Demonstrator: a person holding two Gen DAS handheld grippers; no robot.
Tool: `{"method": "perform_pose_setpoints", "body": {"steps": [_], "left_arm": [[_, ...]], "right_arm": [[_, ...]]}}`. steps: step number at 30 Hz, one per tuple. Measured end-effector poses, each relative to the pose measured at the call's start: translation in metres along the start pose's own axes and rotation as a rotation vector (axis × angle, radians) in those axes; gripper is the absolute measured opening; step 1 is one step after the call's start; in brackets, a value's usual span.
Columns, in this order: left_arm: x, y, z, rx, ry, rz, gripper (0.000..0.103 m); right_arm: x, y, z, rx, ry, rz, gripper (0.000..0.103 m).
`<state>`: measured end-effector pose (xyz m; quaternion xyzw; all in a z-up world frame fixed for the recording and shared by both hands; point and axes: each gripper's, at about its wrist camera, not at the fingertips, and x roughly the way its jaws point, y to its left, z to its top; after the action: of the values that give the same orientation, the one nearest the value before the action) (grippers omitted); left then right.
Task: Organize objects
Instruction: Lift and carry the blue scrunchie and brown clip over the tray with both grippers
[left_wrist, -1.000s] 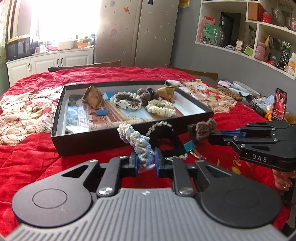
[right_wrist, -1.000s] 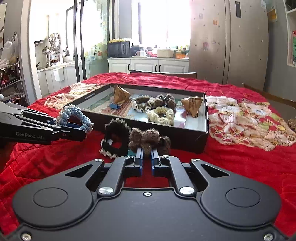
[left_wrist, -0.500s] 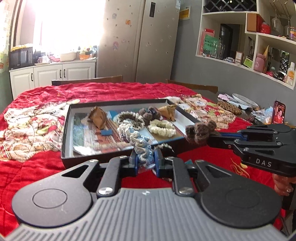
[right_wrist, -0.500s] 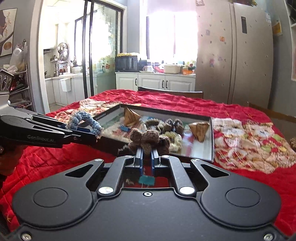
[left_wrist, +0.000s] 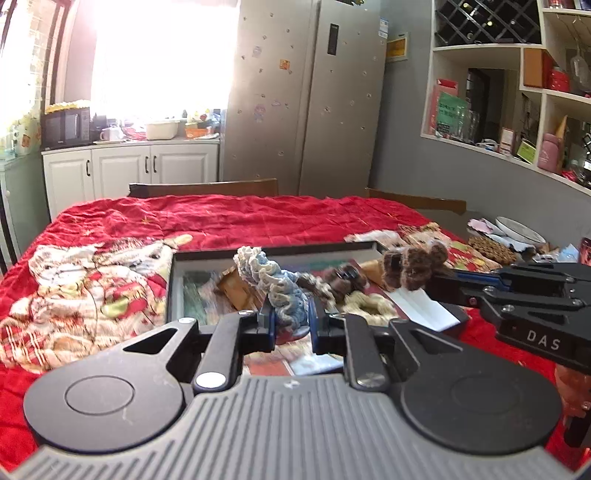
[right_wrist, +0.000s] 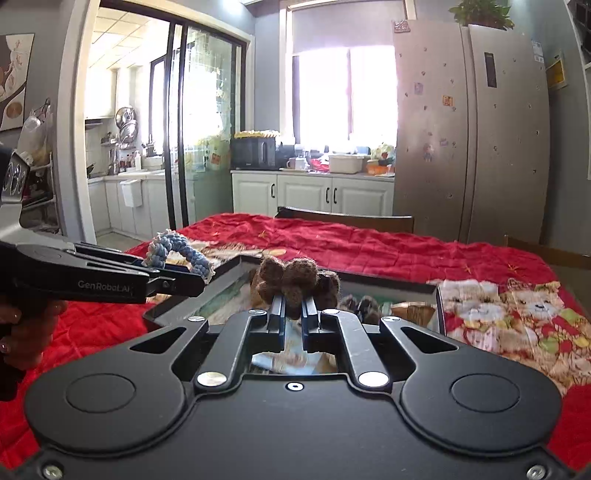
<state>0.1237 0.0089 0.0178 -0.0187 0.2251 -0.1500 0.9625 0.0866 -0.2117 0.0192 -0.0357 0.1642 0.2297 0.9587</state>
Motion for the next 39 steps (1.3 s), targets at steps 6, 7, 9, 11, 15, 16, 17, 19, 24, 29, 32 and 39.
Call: {"method": "perform_pose_setpoints", "body": {"steps": [6,7,9,11,15,16,17,19,24,29,32,39], "left_arm": [[0.021,0.008,0.009,-0.02,0.01,0.04,0.02],[0.024,0.009,0.009,-0.022,0.013,0.048,0.02],[0.033,0.011,0.011,-0.027,0.024,0.062,0.02],[0.042,0.014,0.013,-0.036,0.034,0.075,0.02],[0.057,0.021,0.013,-0.054,0.048,0.102,0.02],[0.059,0.022,0.013,-0.054,0.052,0.107,0.02],[0.062,0.024,0.012,-0.057,0.057,0.112,0.02],[0.068,0.026,0.01,-0.057,0.068,0.122,0.02],[0.081,0.031,0.002,-0.063,0.09,0.133,0.02],[0.086,0.032,-0.002,-0.058,0.104,0.135,0.02],[0.089,0.032,-0.003,-0.058,0.108,0.133,0.02],[0.092,0.032,-0.006,-0.049,0.12,0.139,0.02]], "right_arm": [[0.021,-0.006,0.014,0.015,-0.011,-0.021,0.008],[0.026,-0.007,0.016,0.014,-0.009,-0.025,0.008],[0.036,-0.007,0.019,0.012,-0.002,-0.031,0.008],[0.047,-0.007,0.021,0.013,0.007,-0.033,0.008],[0.069,-0.008,0.023,0.01,0.018,-0.051,0.008],[0.074,-0.008,0.023,0.012,0.021,-0.056,0.008],[0.08,-0.01,0.022,0.018,0.027,-0.058,0.008],[0.091,-0.011,0.02,0.027,0.038,-0.063,0.008],[0.116,-0.016,0.009,0.04,0.071,-0.081,0.008],[0.131,-0.02,-0.001,0.045,0.097,-0.099,0.008],[0.135,-0.018,-0.005,0.037,0.109,-0.1,0.008],[0.145,-0.014,-0.011,0.012,0.132,-0.104,0.008]]}}
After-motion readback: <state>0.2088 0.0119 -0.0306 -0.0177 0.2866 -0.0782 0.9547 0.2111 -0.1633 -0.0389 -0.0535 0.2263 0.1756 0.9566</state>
